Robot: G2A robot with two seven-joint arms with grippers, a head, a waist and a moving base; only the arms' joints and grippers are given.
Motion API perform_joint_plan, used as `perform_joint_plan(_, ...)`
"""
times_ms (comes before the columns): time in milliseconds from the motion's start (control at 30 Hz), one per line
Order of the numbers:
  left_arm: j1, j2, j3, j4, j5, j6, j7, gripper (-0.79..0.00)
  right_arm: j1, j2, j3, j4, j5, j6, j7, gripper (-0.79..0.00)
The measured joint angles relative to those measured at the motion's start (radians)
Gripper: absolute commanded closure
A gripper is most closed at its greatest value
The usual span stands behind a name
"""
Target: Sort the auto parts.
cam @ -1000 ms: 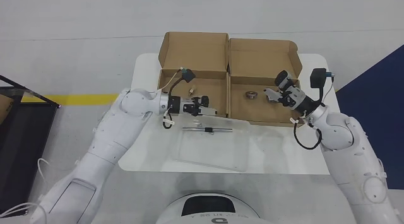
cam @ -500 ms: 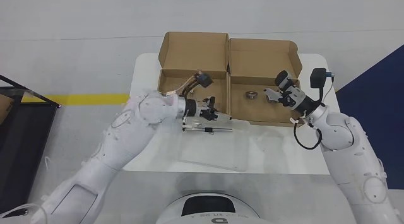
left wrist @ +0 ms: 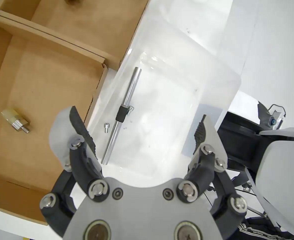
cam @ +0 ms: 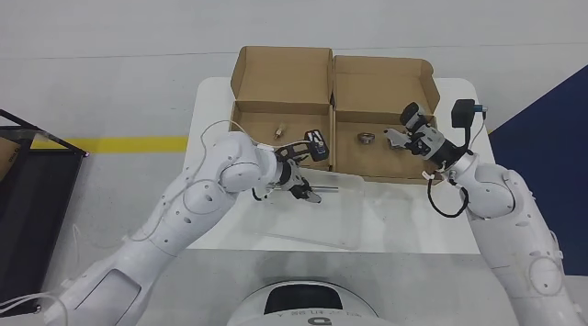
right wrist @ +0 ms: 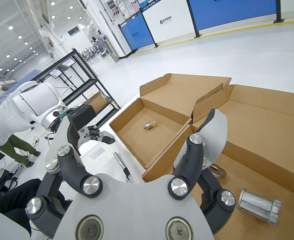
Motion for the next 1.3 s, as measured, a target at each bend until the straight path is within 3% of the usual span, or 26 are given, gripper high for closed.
perform_joint_plan(167, 0.003, 0.0, 0.004, 0.0, 0.005, 0.001, -0.002, -0.785, 0.0, 0.0, 0.0, 0.0, 0.0, 0.0, 0.0, -0.785)
perform_joint_plan(300, 0.027, 0.003, 0.055, -0.037, 0.121, -0.009, -0.012, -0.782, 0.0, 0.0, 0.0, 0.0, 0.0, 0.0, 0.0, -0.785)
perform_joint_plan(467, 0.053, 0.015, 0.088, -0.086, 0.192, -0.084, -0.051, -0.702, 0.0, 0.0, 0.0, 0.0, 0.0, 0.0, 0.0, -0.785)
perform_joint_plan(633, 0.017, 0.009, 0.102, -0.012, 0.12, -0.144, -0.04, -0.496, 0.0, 0.0, 0.0, 0.0, 0.0, 0.0, 0.0, -0.785)
perform_joint_plan(800, -0.069, -0.032, 0.178, 0.129, 0.087, -0.11, -0.019, -0.465, 0.0, 0.0, 0.0, 0.0, 0.0, 0.0, 0.0, -0.785)
perform_joint_plan(1067, -0.183, -0.143, 0.356, 0.3, 0.164, 0.123, -0.023, -0.465, 0.0, 0.0, 0.0, 0.0, 0.0, 0.0, 0.0, -0.785)
perform_joint_plan(1300, -0.233, -0.212, 0.426, 0.414, 0.162, 0.147, -0.016, -0.471, 0.0, 0.0, 0.0, 0.0, 0.0, 0.0, 0.0, -0.785)
